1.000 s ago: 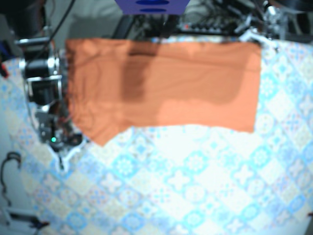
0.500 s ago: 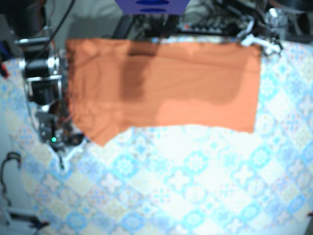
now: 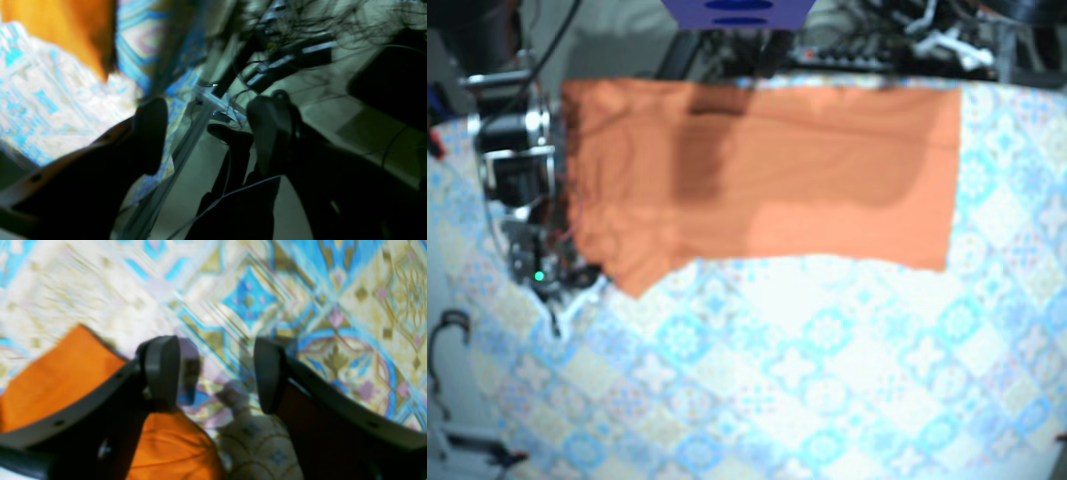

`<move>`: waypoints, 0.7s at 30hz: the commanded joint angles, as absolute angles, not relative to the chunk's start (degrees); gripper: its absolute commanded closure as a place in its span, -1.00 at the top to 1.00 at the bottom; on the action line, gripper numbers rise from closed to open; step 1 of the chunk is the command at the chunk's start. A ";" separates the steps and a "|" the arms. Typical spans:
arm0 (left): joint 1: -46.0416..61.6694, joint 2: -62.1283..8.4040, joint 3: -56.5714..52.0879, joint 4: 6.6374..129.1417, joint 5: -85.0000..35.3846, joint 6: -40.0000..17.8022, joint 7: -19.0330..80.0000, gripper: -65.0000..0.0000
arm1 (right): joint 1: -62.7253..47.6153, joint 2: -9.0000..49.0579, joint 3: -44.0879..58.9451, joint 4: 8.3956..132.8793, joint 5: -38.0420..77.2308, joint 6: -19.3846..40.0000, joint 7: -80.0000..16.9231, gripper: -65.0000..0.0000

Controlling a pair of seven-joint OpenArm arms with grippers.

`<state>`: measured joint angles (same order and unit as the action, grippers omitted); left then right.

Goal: Fold the T-shirt properly
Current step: 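Release the left gripper and move it to grasp the shirt's opposite side edge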

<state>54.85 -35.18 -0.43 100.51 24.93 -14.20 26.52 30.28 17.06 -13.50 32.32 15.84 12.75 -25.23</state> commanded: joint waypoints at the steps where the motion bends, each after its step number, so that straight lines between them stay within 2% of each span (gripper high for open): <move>1: 56.04 -37.32 -2.86 103.08 23.78 -12.70 26.33 0.23 | 31.87 17.80 -13.41 33.10 15.87 12.18 -24.57 0.07; 5: 60.09 -37.93 -11.47 109.05 13.76 -13.32 26.33 0.23 | 31.87 17.80 -13.41 33.10 15.87 12.18 -24.57 0.07; 8: 59.74 -37.93 -20.44 111.78 0.40 -17.36 26.68 0.23 | 31.87 17.80 -13.41 33.10 15.87 12.18 -24.75 0.07; 11: 55.87 -37.67 -27.30 112.31 -13.41 -19.03 28.88 0.23 | 31.87 17.80 -13.41 33.10 15.87 12.18 -25.19 0.07; 16: 42.86 -37.85 -35.56 111.52 -34.42 -20.18 47.16 0.23 | 31.87 18.42 -13.14 33.10 16.22 12.53 -27.74 0.07; 21: 28.00 -37.14 -37.85 104.13 -43.30 -20.18 62.55 0.23 | 31.96 19.03 -12.88 33.19 16.40 17.89 -31.60 0.07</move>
<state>27.79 -36.16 -37.32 103.42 -42.74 -20.01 63.64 30.30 18.83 -13.06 32.36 16.12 17.61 -32.23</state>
